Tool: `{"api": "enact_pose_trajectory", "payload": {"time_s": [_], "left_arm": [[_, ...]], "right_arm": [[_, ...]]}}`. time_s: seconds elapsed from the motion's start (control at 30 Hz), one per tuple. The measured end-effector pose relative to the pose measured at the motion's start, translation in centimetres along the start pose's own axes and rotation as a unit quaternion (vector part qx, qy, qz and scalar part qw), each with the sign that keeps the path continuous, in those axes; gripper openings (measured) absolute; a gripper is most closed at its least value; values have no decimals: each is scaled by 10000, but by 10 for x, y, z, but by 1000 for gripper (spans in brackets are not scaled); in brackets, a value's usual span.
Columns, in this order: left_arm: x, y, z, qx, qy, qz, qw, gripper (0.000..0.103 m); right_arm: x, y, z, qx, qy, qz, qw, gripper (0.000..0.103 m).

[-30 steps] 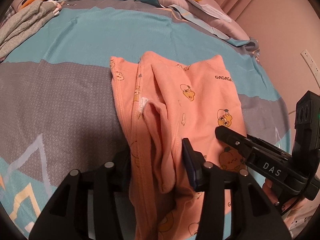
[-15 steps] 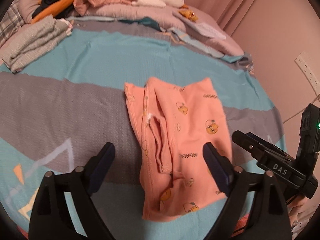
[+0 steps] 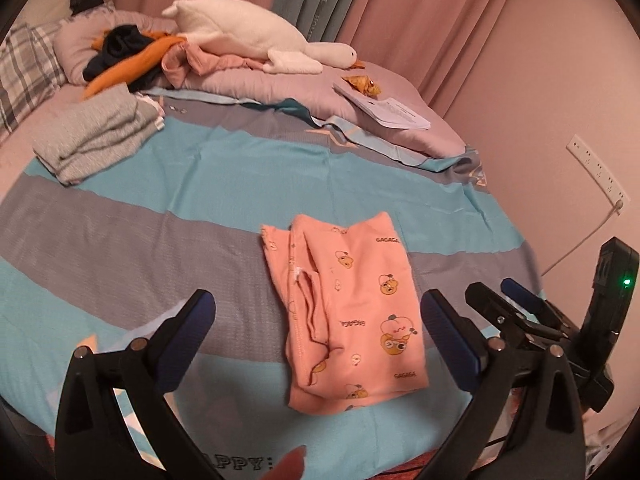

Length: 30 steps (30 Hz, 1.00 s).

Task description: Fold small clothes

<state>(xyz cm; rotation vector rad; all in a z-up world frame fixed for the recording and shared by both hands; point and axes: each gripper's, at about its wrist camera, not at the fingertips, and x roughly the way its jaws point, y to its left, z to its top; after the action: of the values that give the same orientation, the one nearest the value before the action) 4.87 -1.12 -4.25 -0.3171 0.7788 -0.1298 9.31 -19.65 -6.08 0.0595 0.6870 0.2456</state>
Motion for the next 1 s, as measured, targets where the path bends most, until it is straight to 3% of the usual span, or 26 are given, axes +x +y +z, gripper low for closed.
{"api": "enact_pose_trajectory", "payload": {"time_s": [0.23, 0.7, 1.0], "left_arm": [[3, 2, -11, 165, 121, 275, 9994, 103], [10, -1, -25, 355, 411, 301, 9981, 103], [10, -1, -28, 394, 402, 381, 9977, 103]], "right_arm": [[-1, 10, -8, -225, 36, -243, 9994, 102], [-3, 13, -15, -210, 118, -306, 9992, 102], [-4, 14, -18, -209, 130, -343, 9991, 102]]}}
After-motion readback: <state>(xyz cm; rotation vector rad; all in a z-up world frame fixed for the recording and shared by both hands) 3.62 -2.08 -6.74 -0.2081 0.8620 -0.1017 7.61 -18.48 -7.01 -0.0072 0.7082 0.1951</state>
